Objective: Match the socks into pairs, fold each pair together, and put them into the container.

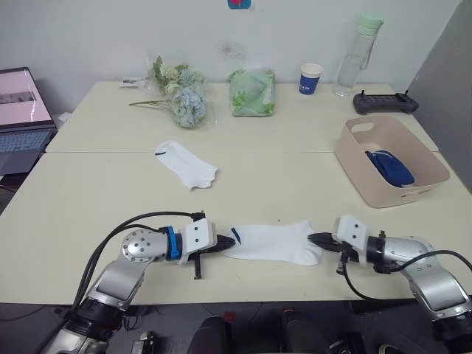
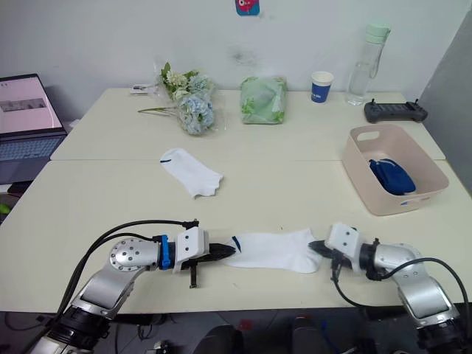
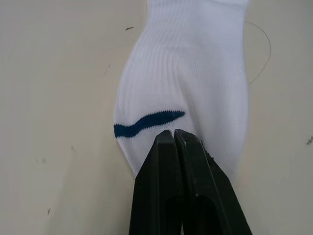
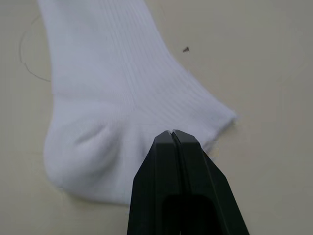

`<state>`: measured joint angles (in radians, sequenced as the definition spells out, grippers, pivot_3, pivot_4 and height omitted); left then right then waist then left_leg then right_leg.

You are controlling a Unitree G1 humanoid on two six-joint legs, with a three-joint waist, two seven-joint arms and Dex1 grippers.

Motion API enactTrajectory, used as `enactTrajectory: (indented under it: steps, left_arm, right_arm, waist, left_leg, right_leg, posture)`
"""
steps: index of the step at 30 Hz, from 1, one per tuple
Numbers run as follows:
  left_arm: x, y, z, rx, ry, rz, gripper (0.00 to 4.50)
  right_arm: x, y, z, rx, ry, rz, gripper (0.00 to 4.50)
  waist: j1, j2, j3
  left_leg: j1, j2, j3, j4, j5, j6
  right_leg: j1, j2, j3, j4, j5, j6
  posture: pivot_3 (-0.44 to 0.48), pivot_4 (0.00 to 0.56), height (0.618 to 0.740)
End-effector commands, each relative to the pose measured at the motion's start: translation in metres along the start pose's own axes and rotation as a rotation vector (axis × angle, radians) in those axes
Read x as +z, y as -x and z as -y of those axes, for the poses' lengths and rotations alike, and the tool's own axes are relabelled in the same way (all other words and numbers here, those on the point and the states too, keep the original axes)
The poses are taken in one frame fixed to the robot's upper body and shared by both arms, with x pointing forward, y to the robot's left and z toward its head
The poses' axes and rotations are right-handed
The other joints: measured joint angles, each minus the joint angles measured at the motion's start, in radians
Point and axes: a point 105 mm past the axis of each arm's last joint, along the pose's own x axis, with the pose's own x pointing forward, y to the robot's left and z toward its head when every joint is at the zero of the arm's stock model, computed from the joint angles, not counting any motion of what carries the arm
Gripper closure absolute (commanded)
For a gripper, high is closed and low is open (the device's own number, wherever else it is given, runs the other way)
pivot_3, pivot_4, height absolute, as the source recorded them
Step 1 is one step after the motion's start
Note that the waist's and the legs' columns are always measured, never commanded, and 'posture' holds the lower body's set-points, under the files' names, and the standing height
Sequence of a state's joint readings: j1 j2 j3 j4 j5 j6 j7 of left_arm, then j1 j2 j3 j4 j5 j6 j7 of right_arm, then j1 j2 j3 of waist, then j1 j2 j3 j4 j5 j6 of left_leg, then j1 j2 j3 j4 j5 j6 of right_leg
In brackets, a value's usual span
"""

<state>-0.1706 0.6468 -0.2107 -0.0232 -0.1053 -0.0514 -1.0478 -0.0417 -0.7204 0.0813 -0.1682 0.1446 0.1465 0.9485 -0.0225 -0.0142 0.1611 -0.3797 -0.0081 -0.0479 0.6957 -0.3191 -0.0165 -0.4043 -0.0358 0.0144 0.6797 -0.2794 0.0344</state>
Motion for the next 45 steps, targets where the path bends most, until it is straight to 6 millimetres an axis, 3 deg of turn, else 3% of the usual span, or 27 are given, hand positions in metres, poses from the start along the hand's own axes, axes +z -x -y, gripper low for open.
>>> enactTrajectory:
  steps: [1,4,8,10,13,20,21,22,29,34,37,45]
  left_arm:
    - [0.003,0.007,-0.010,0.068,0.008,0.026,4.46]
    - [0.017,0.015,-0.022,0.145,0.037,0.093,4.46]
    - [0.021,0.049,-0.061,0.447,0.116,0.151,4.29]
    - [0.013,0.067,-0.076,0.589,0.183,0.157,3.84]
    - [-0.001,0.084,-0.082,0.728,0.242,0.129,2.88]
    - [-0.019,0.085,-0.066,0.794,0.310,0.084,0.62]
    - [-0.020,0.085,-0.065,0.800,0.305,0.077,0.26]
    - [-0.021,0.085,-0.067,0.806,0.294,0.067,0.02]
    - [-0.019,0.051,-0.094,0.722,0.177,-0.003,0.02]
    - [-0.036,0.035,-0.117,0.705,0.183,-0.097,0.02]
    - [-0.041,0.032,-0.128,0.704,0.196,-0.118,0.60]
    - [-0.046,0.036,-0.140,0.720,0.245,-0.114,3.21]
  right_arm:
    - [0.011,0.017,0.012,-0.060,-0.016,0.072,4.50]
    - [0.026,0.029,0.029,-0.149,-0.062,0.147,4.50]
    - [0.032,0.042,0.060,-0.348,-0.109,0.185,4.32]
    - [0.034,0.043,0.071,-0.430,-0.130,0.206,3.84]
    - [0.033,0.034,0.075,-0.486,-0.155,0.219,2.82]
    - [0.033,0.022,0.077,-0.506,-0.167,0.230,0.31]
    - [0.033,0.022,0.077,-0.506,-0.162,0.229,0.00]
    - [0.035,0.021,0.078,-0.505,-0.159,0.233,0.00]
    - [0.055,0.005,0.066,-0.395,-0.135,0.269,0.00]
    - [0.068,0.001,0.060,-0.360,-0.116,0.285,0.00]
    - [0.071,0.005,0.059,-0.374,-0.104,0.277,0.00]
    - [0.077,0.008,0.049,-0.332,-0.107,0.290,0.00]
  waist:
    - [0.000,0.000,0.000]
    - [-0.002,0.000,0.000]
    - [-0.003,0.000,0.000]
    - [-0.003,0.000,0.000]
    - [-0.002,0.000,0.000]
    - [-0.001,0.000,0.000]
    - [-0.001,0.000,0.000]
    - [-0.001,0.000,0.000]
    - [0.005,0.000,0.000]
    - [0.004,0.000,0.000]
    - [0.000,0.000,0.000]
    - [-0.004,0.000,0.000]
  left_leg:
    - [0.000,0.000,0.000,0.000,0.000,0.000]
    - [0.000,0.000,0.000,0.000,0.000,0.000]
    - [0.000,0.001,0.000,0.000,0.000,0.000]
    - [0.000,0.001,-0.001,0.000,0.000,0.000]
    - [-0.001,0.001,-0.001,0.000,0.000,0.000]
    - [-0.001,0.000,0.000,0.000,0.000,0.000]
    - [-0.001,0.000,0.000,0.000,0.000,0.000]
    - [-0.001,0.000,0.000,0.000,0.000,0.000]
    - [0.000,-0.001,0.000,0.000,0.000,0.000]
    - [-0.001,-0.001,0.000,0.000,0.000,0.000]
    - [-0.001,-0.001,0.000,0.000,0.000,0.000]
    - [0.000,0.000,0.000,0.000,0.000,0.000]
  right_leg:
    - [0.000,0.000,0.000,0.000,0.000,0.000]
    - [0.000,0.000,0.000,0.000,0.000,0.000]
    - [0.000,0.000,0.000,0.001,0.000,0.000]
    - [0.000,0.000,0.000,0.001,0.000,0.000]
    - [0.000,0.000,0.000,0.000,0.000,0.000]
    - [-0.001,-0.001,0.000,0.000,0.000,0.000]
    - [-0.001,-0.001,0.000,0.000,0.000,0.000]
    - [-0.001,-0.001,0.000,0.000,0.000,0.000]
    - [-0.001,-0.001,0.000,0.000,0.000,0.000]
    - [-0.001,0.000,-0.001,0.000,0.000,0.000]
    - [-0.001,0.000,-0.001,0.000,0.000,0.000]
    - [-0.001,0.000,0.000,0.001,0.000,0.000]
  posture:
    - [0.000,0.150,0.740]
    - [0.000,0.150,0.740]
    - [0.000,0.150,0.740]
    - [0.000,0.150,0.740]
    - [0.000,0.150,0.740]
    - [0.000,0.150,0.740]
    - [0.000,0.150,0.740]
    - [0.000,0.150,0.740]
    - [0.000,0.150,0.740]
    - [0.000,0.150,0.740]
    - [0.000,0.150,0.740]
    - [0.000,0.150,0.740]
